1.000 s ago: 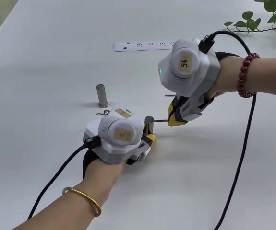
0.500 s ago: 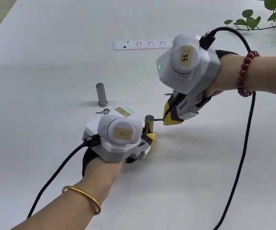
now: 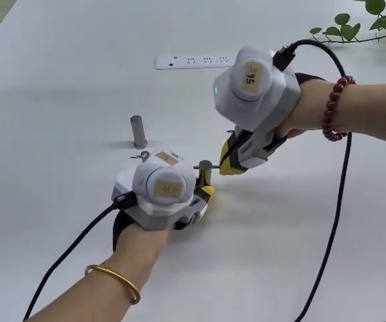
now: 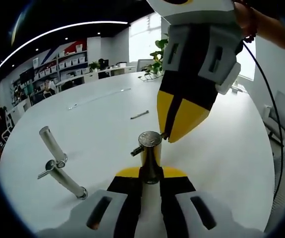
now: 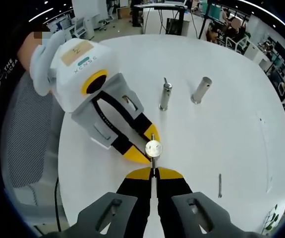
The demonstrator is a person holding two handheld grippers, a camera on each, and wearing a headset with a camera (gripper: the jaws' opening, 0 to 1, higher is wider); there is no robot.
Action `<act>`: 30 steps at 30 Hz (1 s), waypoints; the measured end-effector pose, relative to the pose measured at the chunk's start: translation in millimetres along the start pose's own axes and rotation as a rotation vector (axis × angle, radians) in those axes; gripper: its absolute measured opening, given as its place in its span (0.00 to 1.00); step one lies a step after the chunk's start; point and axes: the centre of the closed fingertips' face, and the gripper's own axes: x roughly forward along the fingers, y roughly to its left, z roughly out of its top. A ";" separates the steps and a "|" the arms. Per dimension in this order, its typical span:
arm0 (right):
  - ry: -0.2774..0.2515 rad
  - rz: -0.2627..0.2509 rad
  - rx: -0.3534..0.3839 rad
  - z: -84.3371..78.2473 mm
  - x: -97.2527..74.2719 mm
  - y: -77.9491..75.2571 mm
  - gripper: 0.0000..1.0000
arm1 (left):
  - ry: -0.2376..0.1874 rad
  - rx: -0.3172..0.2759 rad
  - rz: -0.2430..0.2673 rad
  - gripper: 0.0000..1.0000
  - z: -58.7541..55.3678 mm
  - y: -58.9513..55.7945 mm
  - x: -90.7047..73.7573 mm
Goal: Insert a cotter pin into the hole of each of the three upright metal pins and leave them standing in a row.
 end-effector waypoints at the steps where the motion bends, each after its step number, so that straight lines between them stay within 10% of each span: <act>1: 0.001 -0.001 0.001 0.2 0.3 0.2 0.00 | -0.001 0.000 0.001 0.10 0.0 0.0 0.0; 30: -0.029 -0.011 0.055 4.1 -8.3 2.2 0.01 | -0.007 0.000 0.008 0.10 0.1 -0.4 -0.9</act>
